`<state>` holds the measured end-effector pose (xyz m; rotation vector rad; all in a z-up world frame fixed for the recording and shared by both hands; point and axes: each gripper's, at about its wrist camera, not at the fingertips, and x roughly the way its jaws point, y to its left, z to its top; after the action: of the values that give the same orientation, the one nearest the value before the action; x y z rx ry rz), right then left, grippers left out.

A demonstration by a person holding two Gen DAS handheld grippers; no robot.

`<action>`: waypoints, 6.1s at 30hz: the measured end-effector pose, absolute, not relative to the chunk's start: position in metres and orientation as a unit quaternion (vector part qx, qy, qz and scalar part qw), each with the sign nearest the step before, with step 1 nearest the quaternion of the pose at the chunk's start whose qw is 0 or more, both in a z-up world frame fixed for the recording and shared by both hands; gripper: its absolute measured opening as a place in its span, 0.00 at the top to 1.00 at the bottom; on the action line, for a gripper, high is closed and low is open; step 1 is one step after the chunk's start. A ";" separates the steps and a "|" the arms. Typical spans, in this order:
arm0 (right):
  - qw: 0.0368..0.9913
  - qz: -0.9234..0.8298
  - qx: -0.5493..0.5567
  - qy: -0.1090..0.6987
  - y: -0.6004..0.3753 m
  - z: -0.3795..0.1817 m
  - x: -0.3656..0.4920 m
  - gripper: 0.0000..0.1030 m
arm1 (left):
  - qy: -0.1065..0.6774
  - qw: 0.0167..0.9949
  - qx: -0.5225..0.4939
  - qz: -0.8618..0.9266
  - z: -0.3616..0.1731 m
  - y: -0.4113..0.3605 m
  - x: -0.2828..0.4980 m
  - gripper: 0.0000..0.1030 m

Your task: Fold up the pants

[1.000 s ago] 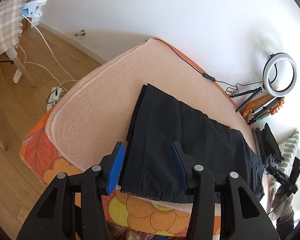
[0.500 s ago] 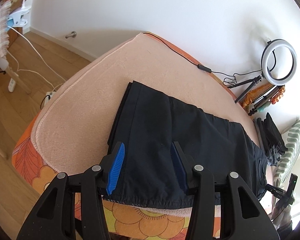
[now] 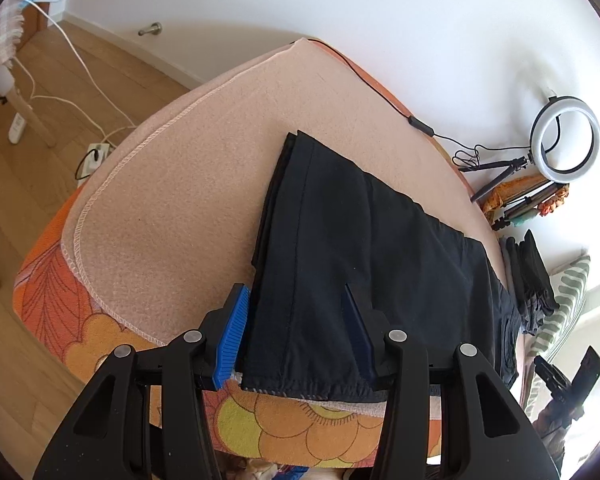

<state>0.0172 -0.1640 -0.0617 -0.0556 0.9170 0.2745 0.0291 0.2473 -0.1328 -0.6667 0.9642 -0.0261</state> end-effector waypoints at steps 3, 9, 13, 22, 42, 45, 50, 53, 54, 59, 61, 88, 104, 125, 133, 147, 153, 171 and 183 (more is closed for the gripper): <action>0.885 0.194 -0.057 0.419 -0.104 -0.051 0.019 0.60 | 0.454 0.831 -0.322 -0.012 -0.136 0.255 0.036 0.55; 0.863 0.296 -0.085 0.401 0.005 -0.046 0.024 0.60 | 0.459 0.813 -0.354 -0.060 -0.145 0.267 0.049 0.55; 0.844 0.337 -0.106 0.403 0.065 -0.062 0.029 0.60 | 0.460 0.803 -0.370 -0.079 -0.147 0.269 0.050 0.55; 0.814 0.355 -0.155 0.433 0.141 -0.127 0.052 0.60 | 0.415 0.802 -0.408 -0.134 -0.115 0.269 0.029 0.55; 0.778 0.412 -0.212 0.425 0.204 -0.138 0.066 0.60 | 0.435 0.834 -0.338 -0.030 -0.123 0.284 0.004 0.55; 0.764 0.414 -0.240 0.433 0.221 -0.150 0.073 0.60 | 0.429 0.834 -0.345 -0.035 -0.122 0.286 0.002 0.55; 0.752 0.410 -0.271 0.440 0.235 -0.164 0.082 0.60 | 0.431 0.825 -0.363 -0.047 -0.127 0.287 0.006 0.55; 0.756 0.406 -0.266 0.440 0.232 -0.164 0.085 0.73 | 0.438 0.823 -0.358 -0.052 -0.129 0.283 0.009 0.55; 0.757 0.405 -0.260 0.442 0.230 -0.164 0.088 0.78 | 0.439 0.822 -0.358 -0.053 -0.129 0.282 0.010 0.55; 0.762 0.404 -0.212 0.459 0.220 -0.164 0.102 0.89 | 0.444 0.811 -0.376 -0.059 -0.136 0.283 0.010 0.55; 0.763 0.406 -0.198 0.463 0.217 -0.164 0.105 0.89 | 0.447 0.811 -0.374 -0.059 -0.136 0.280 0.009 0.55; 0.758 0.415 -0.025 0.502 0.184 -0.173 0.132 0.91 | 0.439 0.776 -0.444 -0.090 -0.155 0.264 0.022 0.53; 0.777 0.388 0.056 0.493 0.126 -0.118 0.161 0.49 | 0.399 0.858 -0.312 -0.090 -0.121 0.236 0.018 0.91; 0.761 0.286 -0.071 0.579 0.250 -0.125 0.260 0.59 | 0.390 0.872 -0.262 -0.137 -0.104 0.202 0.027 0.91; 0.775 0.281 -0.043 0.565 0.224 -0.120 0.259 0.94 | 0.392 0.870 -0.252 -0.160 -0.099 0.185 0.034 0.92; 0.823 0.255 0.013 0.507 0.131 -0.068 0.233 0.96 | 0.370 0.869 -0.227 -0.238 -0.072 0.133 0.047 0.93; 0.839 0.229 0.034 0.492 0.076 -0.050 0.217 0.96 | 0.366 0.861 -0.211 -0.284 -0.064 0.095 0.064 0.93; 0.866 0.162 0.076 0.467 -0.065 -0.025 0.168 0.96 | 0.374 0.823 -0.193 -0.382 -0.060 -0.005 0.113 0.93; 0.869 0.126 0.111 0.465 -0.172 -0.026 0.138 0.96 | 0.397 0.789 -0.175 -0.435 -0.068 -0.120 0.140 0.93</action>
<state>0.1377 -0.1716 -0.0264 0.2325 0.9727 0.2645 0.1400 -0.1205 -0.0676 -0.3772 0.8546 -0.9357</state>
